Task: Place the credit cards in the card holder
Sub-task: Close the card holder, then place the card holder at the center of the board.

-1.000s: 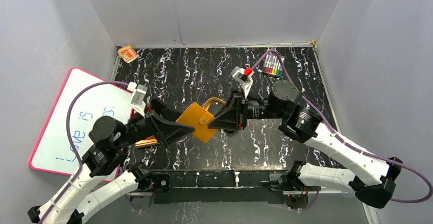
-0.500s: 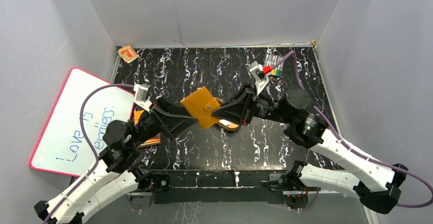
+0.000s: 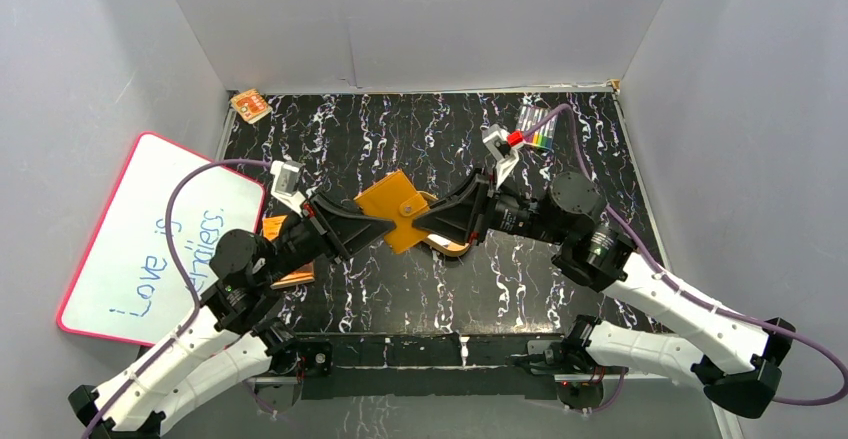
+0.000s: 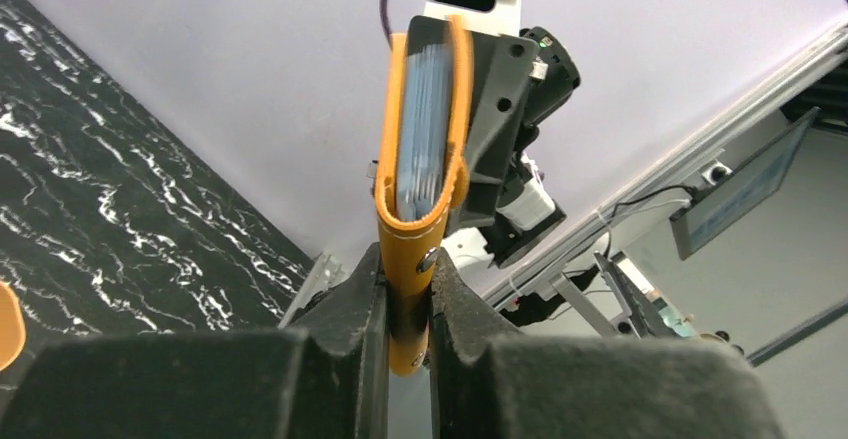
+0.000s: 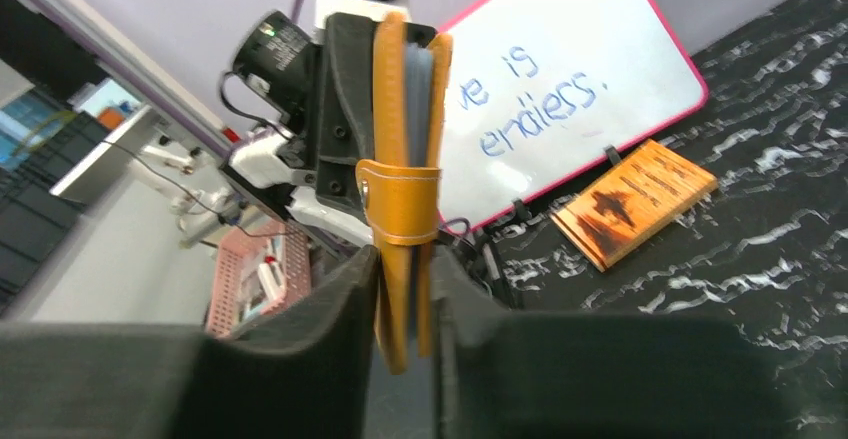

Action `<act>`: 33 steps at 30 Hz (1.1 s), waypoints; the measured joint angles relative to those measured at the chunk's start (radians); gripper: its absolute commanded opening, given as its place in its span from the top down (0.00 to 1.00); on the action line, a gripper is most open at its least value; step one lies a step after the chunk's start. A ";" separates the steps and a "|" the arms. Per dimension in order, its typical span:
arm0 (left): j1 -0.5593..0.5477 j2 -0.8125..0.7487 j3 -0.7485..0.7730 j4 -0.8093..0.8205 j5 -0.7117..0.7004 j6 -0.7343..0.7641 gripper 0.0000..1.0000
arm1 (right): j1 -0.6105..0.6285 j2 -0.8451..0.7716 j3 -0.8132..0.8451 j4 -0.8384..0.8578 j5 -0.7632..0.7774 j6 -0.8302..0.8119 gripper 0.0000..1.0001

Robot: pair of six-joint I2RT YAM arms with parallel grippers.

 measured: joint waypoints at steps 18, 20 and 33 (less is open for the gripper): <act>-0.002 0.269 -0.080 -0.779 -0.249 -0.045 1.00 | 0.000 -0.204 -0.049 -0.567 0.448 -0.113 0.13; -0.002 0.273 -0.132 -0.779 -0.244 -0.066 1.00 | 0.000 -0.205 -0.063 -0.587 0.460 -0.111 0.13; 0.056 0.434 -0.250 -0.525 -0.212 -0.119 1.00 | 0.000 -0.143 -0.109 -0.582 0.445 -0.101 0.13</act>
